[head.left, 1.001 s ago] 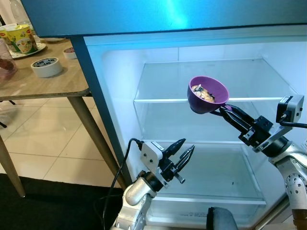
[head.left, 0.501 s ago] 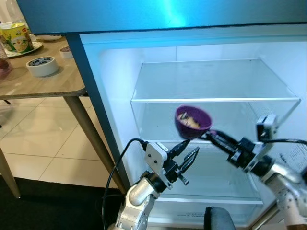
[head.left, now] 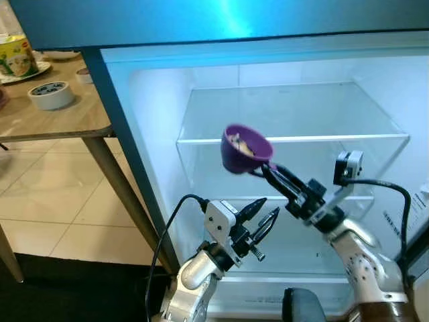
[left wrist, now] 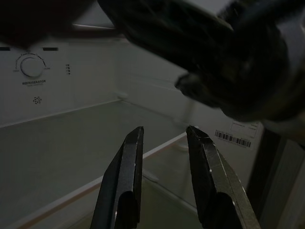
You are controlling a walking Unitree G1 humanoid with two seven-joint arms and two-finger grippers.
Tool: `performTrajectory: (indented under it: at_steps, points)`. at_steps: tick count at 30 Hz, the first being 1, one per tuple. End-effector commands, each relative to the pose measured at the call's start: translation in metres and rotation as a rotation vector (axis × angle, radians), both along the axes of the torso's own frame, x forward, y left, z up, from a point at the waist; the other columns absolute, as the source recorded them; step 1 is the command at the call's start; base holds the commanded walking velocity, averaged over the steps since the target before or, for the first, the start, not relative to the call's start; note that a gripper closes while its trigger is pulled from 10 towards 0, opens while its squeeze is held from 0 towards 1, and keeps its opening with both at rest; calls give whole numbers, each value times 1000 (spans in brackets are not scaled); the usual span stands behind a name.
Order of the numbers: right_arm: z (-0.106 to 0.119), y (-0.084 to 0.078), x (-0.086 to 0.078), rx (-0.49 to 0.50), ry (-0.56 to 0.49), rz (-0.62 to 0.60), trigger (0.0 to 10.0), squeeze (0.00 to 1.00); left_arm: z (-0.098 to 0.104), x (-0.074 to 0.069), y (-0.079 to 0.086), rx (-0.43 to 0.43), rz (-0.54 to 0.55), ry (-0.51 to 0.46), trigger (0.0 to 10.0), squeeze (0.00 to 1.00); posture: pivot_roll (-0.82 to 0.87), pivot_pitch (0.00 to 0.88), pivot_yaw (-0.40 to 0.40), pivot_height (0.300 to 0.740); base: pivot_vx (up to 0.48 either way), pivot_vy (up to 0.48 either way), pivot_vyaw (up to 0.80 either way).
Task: Restocking fridge
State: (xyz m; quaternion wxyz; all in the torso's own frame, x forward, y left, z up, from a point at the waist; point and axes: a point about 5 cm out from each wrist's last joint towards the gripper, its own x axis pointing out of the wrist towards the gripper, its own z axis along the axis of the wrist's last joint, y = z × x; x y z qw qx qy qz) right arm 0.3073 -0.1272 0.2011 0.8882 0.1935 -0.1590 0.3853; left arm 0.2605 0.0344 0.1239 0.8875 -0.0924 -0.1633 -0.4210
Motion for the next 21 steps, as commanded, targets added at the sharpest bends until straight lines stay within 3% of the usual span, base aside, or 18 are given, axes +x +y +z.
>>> performTrajectory:
  at_steps: [1, 7, 10, 16, 21]
  points:
    - [6, -1, 4, 20, -22, -49, 10000, 0, -8, -11, -17, -54, -18, 56, 10000, 0, -104, 67, 42, 450, 0, 0, 0]
    - [13, -1, 10, 18, -39, -121, 10000, 0, -8, -11, -17, -54, -16, 56, 10000, 0, -103, 67, 42, 450, 0, 0, 0]
    - [24, -3, 21, -25, -50, -263, 10000, 0, -7, -10, -17, -59, -10, 53, 10000, 0, -106, 68, 40, 450, 0, 0, 0]
    - [32, 1, 24, -29, -76, -298, 10000, 0, -5, -8, -17, -64, -6, 49, 10000, 0, -107, 67, 38, 450, 0, 0, 0]
    - [56, 10, 25, -33, -141, -337, 10000, 0, 2, -6, -19, -83, 1, 35, 10000, 0, -107, 65, 36, 450, 0, 0, 0]
